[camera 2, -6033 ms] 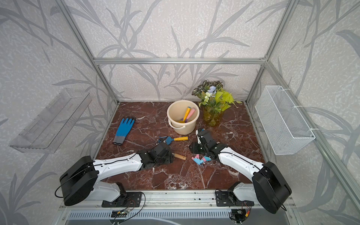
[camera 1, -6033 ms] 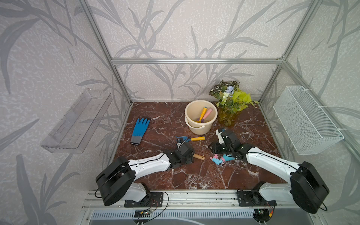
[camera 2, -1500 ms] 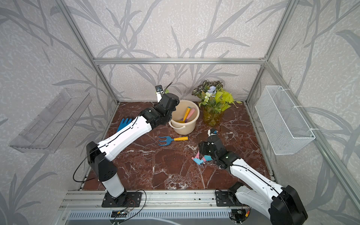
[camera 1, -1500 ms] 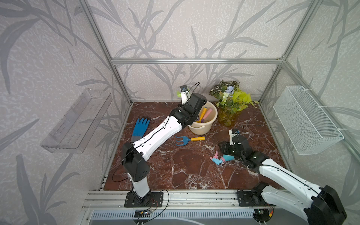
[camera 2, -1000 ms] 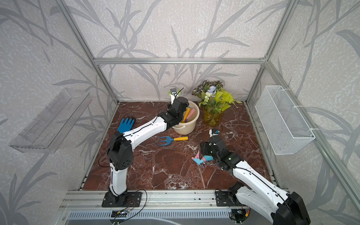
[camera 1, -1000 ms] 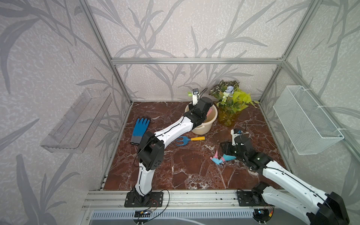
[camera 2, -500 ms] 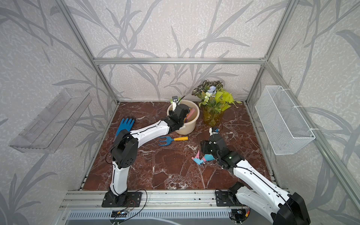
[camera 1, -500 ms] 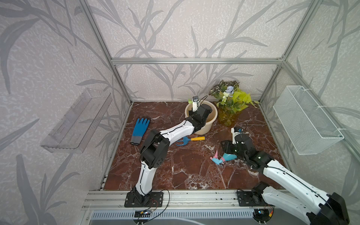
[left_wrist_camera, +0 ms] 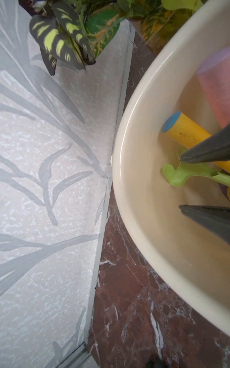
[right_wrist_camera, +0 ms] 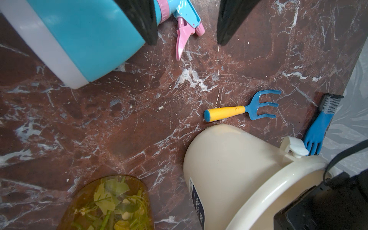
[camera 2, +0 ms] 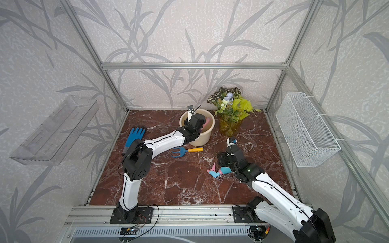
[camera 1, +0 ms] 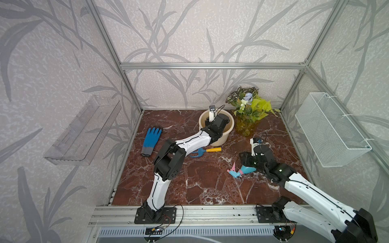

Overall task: Organize the gardening tools
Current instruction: Place the gardening tool in the container.

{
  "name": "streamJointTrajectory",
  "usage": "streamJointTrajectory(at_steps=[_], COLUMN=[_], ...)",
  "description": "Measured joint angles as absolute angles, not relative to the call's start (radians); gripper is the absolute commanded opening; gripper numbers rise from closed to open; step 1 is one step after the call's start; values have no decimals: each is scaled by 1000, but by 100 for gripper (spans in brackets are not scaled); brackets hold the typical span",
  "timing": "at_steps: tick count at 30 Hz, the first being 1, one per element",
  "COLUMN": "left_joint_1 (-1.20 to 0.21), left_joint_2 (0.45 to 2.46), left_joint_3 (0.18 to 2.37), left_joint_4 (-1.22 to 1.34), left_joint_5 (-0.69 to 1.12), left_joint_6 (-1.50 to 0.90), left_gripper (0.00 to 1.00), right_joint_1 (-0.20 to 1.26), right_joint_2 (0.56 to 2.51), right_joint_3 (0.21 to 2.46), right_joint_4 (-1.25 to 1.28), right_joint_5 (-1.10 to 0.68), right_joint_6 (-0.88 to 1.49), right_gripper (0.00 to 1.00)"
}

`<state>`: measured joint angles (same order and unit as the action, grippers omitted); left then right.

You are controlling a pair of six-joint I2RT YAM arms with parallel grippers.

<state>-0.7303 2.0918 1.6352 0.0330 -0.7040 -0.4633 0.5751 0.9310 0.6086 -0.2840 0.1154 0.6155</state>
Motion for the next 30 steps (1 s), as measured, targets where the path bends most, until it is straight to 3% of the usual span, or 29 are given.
streamJointTrajectory(at_steps=[5, 9, 13, 19, 30], left_joint_1=[-734, -743, -753, -760, -763], left_joint_2=[2092, 2087, 2066, 1961, 1570], left_joint_3=[1656, 1698, 1740, 1759, 1384], left_joint_4=[17, 9, -40, -146, -178], left_joint_5=[-698, -691, -683, -657, -616], left_joint_6=[-447, -423, -411, -449, -563], left_gripper=[48, 63, 72, 99, 100], right_joint_1=[575, 575, 575, 552, 529], right_joint_2=[948, 986, 1022, 1109, 1396], right_joint_3=[610, 627, 642, 642, 632], right_joint_4=[-284, -281, -255, -137, 165], right_joint_5=[111, 88, 56, -36, -186], right_joint_6=[612, 603, 598, 610, 641], right_gripper=[64, 72, 78, 91, 100])
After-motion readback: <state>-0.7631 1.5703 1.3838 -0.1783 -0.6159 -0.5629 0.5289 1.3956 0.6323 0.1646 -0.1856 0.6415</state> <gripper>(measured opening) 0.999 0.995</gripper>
